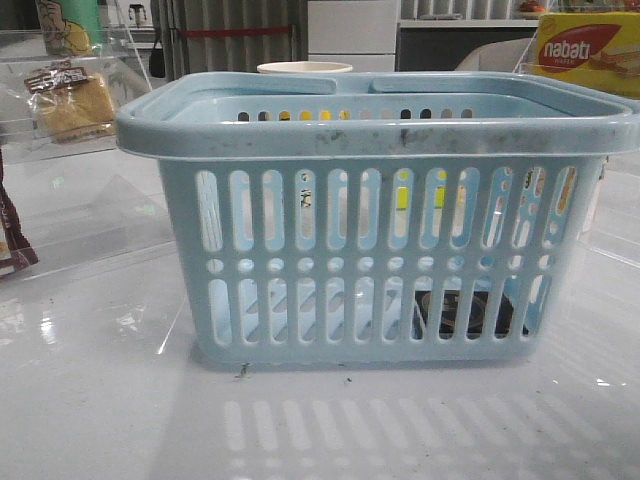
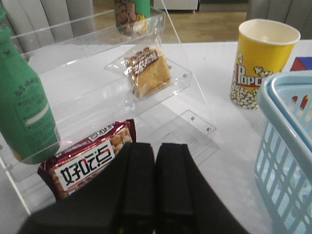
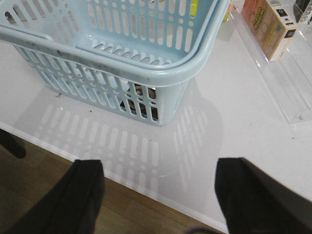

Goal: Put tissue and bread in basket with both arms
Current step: 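Open the right gripper to drop the tissue pack into the basket, then grasp the wrapped bread on the acrylic shelf with the left gripper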

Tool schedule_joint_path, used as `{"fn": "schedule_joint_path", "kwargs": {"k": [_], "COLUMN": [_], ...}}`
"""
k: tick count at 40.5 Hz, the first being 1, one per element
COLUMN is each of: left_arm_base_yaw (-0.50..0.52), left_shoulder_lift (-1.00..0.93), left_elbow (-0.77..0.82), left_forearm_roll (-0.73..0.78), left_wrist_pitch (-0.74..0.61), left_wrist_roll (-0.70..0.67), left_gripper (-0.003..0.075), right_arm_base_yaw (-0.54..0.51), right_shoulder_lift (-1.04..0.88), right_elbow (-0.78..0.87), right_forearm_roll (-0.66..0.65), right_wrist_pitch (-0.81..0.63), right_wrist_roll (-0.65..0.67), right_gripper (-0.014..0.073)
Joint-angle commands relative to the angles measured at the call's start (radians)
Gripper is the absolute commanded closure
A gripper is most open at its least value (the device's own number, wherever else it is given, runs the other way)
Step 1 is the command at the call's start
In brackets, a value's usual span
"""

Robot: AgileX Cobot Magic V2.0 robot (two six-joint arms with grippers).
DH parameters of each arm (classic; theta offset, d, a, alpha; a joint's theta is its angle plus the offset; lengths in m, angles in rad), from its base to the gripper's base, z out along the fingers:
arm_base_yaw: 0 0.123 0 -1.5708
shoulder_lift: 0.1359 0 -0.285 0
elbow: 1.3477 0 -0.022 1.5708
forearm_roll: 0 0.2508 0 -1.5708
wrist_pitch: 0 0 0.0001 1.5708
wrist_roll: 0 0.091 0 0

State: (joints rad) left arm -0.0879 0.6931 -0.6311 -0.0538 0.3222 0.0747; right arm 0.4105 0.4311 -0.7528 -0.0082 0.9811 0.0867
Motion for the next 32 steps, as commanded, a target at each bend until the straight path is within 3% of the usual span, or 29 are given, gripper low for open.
{"fn": "schedule_joint_path", "kwargs": {"k": [1, 16, 22, 25, 32], "left_arm_base_yaw": [-0.001, -0.001, -0.001, -0.001, -0.001], "left_shoulder_lift": [0.019, 0.161, 0.257, 0.312, 0.442], "left_elbow": [-0.033, -0.035, -0.118, -0.171, -0.295], "left_forearm_roll": [-0.005, -0.015, -0.009, -0.009, -0.011], "left_wrist_pitch": [-0.116, -0.158, -0.130, -0.113, -0.088], "left_wrist_roll": [-0.009, -0.009, 0.019, 0.022, 0.022], "left_gripper": [0.0629, 0.0629, 0.0609, 0.0533, 0.0239], "right_arm_base_yaw": [0.000, 0.000, 0.000, 0.000, 0.000], "right_shoulder_lift": [-0.008, -0.008, -0.008, -0.008, -0.008], "right_elbow": [-0.017, -0.017, -0.017, -0.017, -0.017], "right_forearm_roll": [-0.005, -0.005, -0.005, -0.005, -0.005], "right_wrist_pitch": [-0.062, -0.060, -0.059, -0.059, -0.059], "right_wrist_roll": [-0.011, -0.011, -0.011, -0.011, -0.011], "right_gripper": [0.0025, 0.0025, 0.0025, 0.0025, 0.0025]}}
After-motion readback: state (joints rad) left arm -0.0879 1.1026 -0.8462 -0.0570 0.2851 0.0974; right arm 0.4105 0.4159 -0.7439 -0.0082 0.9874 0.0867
